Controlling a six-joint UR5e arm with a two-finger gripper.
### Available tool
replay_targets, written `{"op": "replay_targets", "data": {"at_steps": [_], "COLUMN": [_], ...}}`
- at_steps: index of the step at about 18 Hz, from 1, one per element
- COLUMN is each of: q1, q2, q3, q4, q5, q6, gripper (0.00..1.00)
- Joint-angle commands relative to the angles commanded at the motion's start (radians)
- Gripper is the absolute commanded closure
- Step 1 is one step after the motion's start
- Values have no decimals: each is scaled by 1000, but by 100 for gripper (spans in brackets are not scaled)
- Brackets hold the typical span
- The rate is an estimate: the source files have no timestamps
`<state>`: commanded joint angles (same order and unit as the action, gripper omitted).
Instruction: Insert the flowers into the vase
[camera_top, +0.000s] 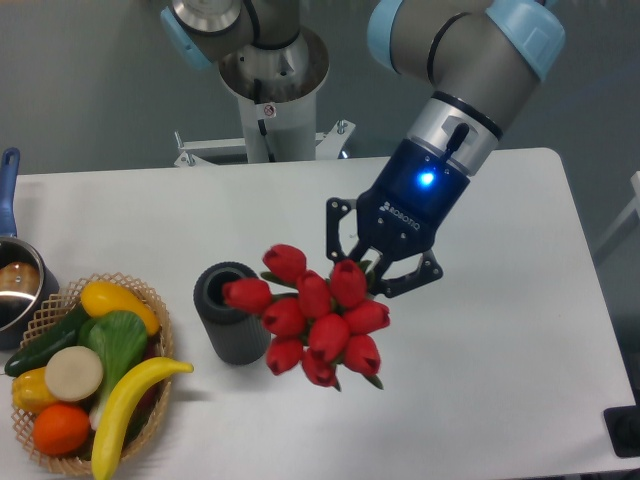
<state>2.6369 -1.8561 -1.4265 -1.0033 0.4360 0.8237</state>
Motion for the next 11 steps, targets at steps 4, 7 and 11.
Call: {"op": "replay_targets", "data": {"at_steps": [4,7,11], "q1": [-2,-2,3], "q2": [2,3,5], "q3": [-17,-25,-31], "q4": [22,31,38], "q5": [-141,-218,-313], "q6": [0,2,5], "gripper": [100,100,100]}}
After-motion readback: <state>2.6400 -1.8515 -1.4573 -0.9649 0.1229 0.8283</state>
